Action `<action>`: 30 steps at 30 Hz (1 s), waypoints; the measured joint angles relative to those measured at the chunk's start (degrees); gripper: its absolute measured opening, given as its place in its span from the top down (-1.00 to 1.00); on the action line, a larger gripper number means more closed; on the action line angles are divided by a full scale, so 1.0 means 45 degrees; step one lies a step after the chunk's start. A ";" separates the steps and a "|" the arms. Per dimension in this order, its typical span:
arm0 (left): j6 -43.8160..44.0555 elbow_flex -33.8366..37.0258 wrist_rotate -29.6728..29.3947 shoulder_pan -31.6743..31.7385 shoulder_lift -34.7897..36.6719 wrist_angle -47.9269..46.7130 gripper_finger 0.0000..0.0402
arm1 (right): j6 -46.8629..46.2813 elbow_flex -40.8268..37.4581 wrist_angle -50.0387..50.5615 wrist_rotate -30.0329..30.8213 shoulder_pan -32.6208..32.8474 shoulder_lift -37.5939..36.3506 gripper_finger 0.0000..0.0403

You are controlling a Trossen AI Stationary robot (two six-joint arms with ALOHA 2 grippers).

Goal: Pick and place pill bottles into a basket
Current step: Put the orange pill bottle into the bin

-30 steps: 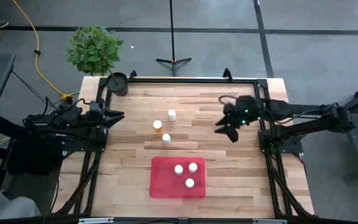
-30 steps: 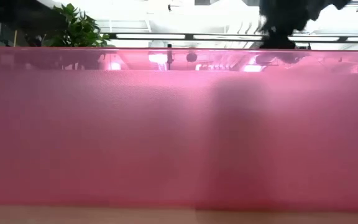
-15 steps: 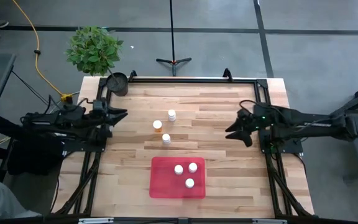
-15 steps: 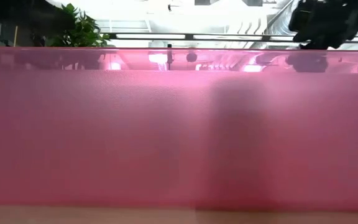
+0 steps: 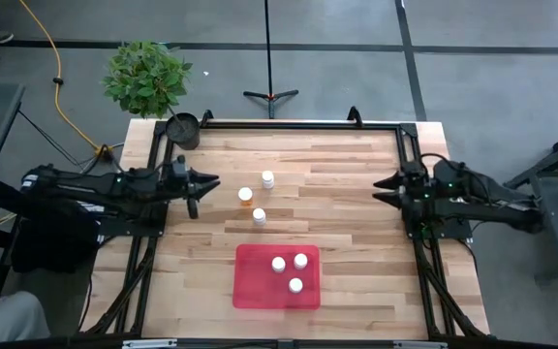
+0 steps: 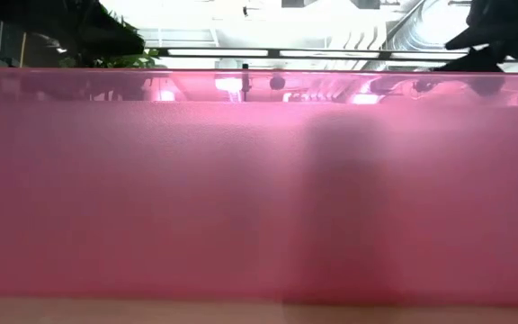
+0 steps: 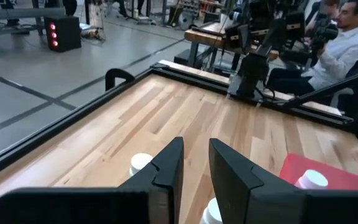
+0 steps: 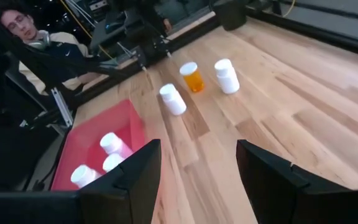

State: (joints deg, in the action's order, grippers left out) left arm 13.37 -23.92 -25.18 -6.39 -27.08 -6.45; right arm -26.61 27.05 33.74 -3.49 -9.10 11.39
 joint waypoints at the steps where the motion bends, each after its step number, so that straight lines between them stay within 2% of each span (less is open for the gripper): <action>1: -0.0001 -0.0005 0.0022 0.0000 -0.0140 0.0045 0.45 | -0.0075 0.0000 0.0264 0.0013 0.0000 -0.0201 0.01; 12: -0.0775 -0.0121 0.0236 0.0005 -0.1565 -0.0310 0.45 | -0.0326 0.0005 0.0666 -0.0001 0.0000 -0.0756 0.01; 15: -0.1204 -0.0907 0.0317 0.0005 -0.1747 -0.1799 0.45 | -0.0414 0.0005 0.0852 -0.0010 0.0000 -0.0756 0.01; 23: -0.1345 -0.4168 0.0590 0.0005 -0.2794 -0.7392 0.45 | -0.0424 0.0005 0.1218 -0.0019 0.0000 -0.0753 0.01; 28: -0.1345 -0.5619 0.0677 0.0013 -0.3865 -0.9188 0.45 | -0.0424 0.0005 0.1415 -0.0019 0.0000 -0.0751 0.01; 30: -0.1269 -0.6094 0.1121 0.0038 -0.4386 -0.9700 0.45 | -0.0424 0.0005 0.1479 -0.0019 0.0000 -0.0751 0.01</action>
State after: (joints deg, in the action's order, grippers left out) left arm 7.66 -51.34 -20.13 -6.22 -46.81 -50.11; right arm -28.51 27.07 40.40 -3.57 -9.10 8.01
